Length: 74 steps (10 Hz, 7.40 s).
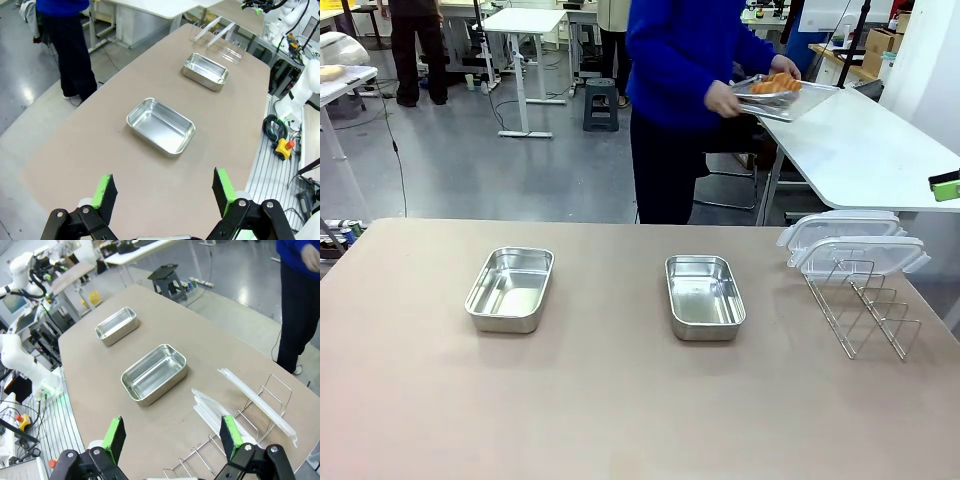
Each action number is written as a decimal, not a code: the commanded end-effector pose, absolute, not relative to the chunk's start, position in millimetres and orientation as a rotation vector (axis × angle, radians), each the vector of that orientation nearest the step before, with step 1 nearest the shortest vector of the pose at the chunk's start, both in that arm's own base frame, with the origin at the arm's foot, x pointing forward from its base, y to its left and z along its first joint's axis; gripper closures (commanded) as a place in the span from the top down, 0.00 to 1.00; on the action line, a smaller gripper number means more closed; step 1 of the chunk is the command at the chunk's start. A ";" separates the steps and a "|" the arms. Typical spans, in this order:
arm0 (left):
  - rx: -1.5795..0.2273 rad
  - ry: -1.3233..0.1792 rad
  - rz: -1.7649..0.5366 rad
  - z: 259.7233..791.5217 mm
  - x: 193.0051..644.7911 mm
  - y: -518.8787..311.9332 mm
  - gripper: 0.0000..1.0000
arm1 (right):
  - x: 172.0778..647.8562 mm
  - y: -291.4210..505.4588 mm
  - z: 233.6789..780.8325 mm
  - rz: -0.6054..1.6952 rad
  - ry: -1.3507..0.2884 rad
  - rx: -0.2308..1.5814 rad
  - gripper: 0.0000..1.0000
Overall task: Place the bread in airtight containers.
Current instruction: Lift both Airtight Container.
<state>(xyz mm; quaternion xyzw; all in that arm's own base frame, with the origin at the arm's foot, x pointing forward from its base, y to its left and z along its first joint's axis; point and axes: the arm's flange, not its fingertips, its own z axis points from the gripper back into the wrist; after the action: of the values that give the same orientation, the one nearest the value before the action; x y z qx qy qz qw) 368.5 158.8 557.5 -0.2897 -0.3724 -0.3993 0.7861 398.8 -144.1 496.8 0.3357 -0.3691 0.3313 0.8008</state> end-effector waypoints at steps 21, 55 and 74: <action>-0.638 -0.831 -0.876 558.7 369.7 159.1 1.00 | 401.1 -142.6 495.4 0.724 -0.829 0.729 1.00; -0.092 -0.174 -0.086 345.4 494.3 -105.4 1.00 | 480.7 191.0 331.9 0.005 -0.129 0.022 1.00; -0.110 -0.094 -0.102 325.1 507.1 -105.4 0.00 | 491.4 190.6 323.7 0.045 -0.163 0.042 0.00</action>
<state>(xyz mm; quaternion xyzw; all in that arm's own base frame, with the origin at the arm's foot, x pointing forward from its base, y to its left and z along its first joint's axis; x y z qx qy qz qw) 501.0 -104.9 326.4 -0.0456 -0.0694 -0.0528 0.9951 482.8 186.6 325.1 0.0229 -0.0659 0.0133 0.9975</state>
